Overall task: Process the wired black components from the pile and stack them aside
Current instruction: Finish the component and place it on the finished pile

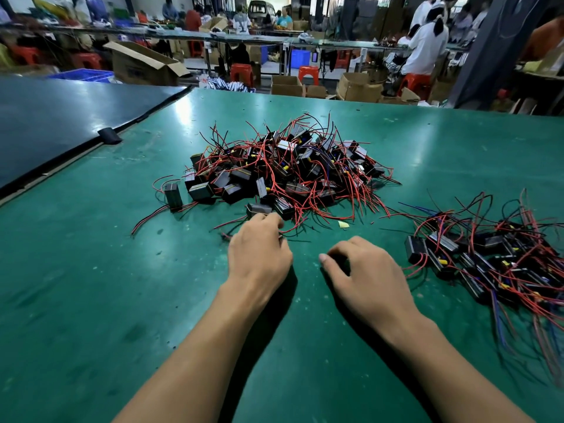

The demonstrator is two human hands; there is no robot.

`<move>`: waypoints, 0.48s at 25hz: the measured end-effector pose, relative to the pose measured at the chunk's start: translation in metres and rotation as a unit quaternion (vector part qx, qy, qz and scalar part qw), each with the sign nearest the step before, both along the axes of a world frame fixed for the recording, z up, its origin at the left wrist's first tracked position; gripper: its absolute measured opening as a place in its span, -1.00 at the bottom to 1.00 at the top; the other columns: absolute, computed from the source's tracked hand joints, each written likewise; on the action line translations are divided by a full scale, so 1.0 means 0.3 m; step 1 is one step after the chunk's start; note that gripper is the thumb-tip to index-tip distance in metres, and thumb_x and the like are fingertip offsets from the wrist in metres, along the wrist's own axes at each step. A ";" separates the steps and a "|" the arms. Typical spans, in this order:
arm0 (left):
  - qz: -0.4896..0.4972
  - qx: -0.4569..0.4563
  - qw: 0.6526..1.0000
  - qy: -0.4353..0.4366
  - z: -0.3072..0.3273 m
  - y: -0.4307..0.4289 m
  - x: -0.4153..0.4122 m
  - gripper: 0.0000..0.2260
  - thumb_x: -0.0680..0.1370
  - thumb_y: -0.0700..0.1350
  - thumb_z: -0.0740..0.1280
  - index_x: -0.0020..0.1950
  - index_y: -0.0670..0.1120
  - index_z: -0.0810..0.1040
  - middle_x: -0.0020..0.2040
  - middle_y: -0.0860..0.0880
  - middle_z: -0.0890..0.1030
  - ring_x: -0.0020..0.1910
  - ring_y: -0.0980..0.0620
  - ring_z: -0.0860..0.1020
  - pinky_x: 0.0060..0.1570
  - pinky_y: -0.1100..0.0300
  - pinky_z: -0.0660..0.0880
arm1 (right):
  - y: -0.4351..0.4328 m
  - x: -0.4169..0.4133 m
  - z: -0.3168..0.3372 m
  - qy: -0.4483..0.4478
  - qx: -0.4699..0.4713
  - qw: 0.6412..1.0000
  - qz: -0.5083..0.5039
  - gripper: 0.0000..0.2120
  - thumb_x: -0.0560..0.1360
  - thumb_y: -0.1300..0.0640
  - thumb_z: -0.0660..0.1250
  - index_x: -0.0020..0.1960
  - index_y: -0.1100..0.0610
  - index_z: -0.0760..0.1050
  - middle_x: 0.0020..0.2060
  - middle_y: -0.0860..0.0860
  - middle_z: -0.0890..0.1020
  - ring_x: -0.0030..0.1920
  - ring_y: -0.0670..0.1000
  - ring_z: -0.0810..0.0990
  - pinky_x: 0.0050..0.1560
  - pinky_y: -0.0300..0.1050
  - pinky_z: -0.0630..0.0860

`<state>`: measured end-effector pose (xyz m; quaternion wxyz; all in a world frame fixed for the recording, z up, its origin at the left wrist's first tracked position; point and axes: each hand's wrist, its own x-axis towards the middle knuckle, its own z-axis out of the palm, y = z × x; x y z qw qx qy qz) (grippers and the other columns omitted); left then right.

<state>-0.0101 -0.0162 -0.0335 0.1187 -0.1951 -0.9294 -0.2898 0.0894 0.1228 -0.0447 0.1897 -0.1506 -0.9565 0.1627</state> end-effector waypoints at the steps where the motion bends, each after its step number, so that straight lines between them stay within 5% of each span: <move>1: -0.017 0.004 1.000 0.004 0.005 0.007 0.021 -0.78 0.49 -0.06 0.31 0.12 -0.01 0.56 0.02 -0.03 0.61 0.02 -0.11 0.57 -0.02 0.06 0.51 | 0.011 -0.002 -0.005 0.008 -0.029 1.000 -0.002 -0.76 0.56 -0.14 0.30 0.03 -0.01 0.62 -0.08 -0.07 0.63 -0.05 0.07 0.60 -0.01 -0.06 0.51; 5: -0.120 0.110 0.985 -0.055 0.026 0.054 0.080 -0.82 0.53 0.00 0.34 0.11 0.06 0.60 -0.09 0.07 0.68 -0.11 0.02 0.64 -0.02 0.09 0.58 | 0.052 -0.009 -0.016 0.043 -0.102 0.994 -0.007 -0.74 0.59 -0.04 0.28 0.22 0.00 0.58 0.10 -0.05 0.66 0.10 0.05 0.61 0.16 0.00 0.53; 8: -0.133 0.247 0.955 -0.099 0.046 0.061 0.076 -0.89 0.53 -0.11 0.37 0.02 0.01 0.66 -0.14 0.09 0.68 -0.18 0.13 0.64 -0.07 0.12 0.60 | 0.053 -0.008 -0.007 0.077 -0.167 0.983 -0.013 -0.63 0.56 -0.23 0.16 0.16 -0.04 0.58 0.02 -0.11 0.68 0.04 -0.01 0.63 0.12 0.04 0.55; 12: -0.049 0.124 0.990 0.039 0.030 0.012 0.024 -0.85 0.49 -0.07 0.37 0.04 0.02 0.64 -0.05 0.06 0.63 -0.01 0.01 0.58 0.00 0.07 0.54 | 0.045 0.006 0.005 -0.002 -0.151 0.988 0.016 -0.44 0.36 -0.45 0.20 0.11 -0.10 0.60 -0.08 -0.17 0.64 -0.07 -0.11 0.61 0.05 -0.06 0.57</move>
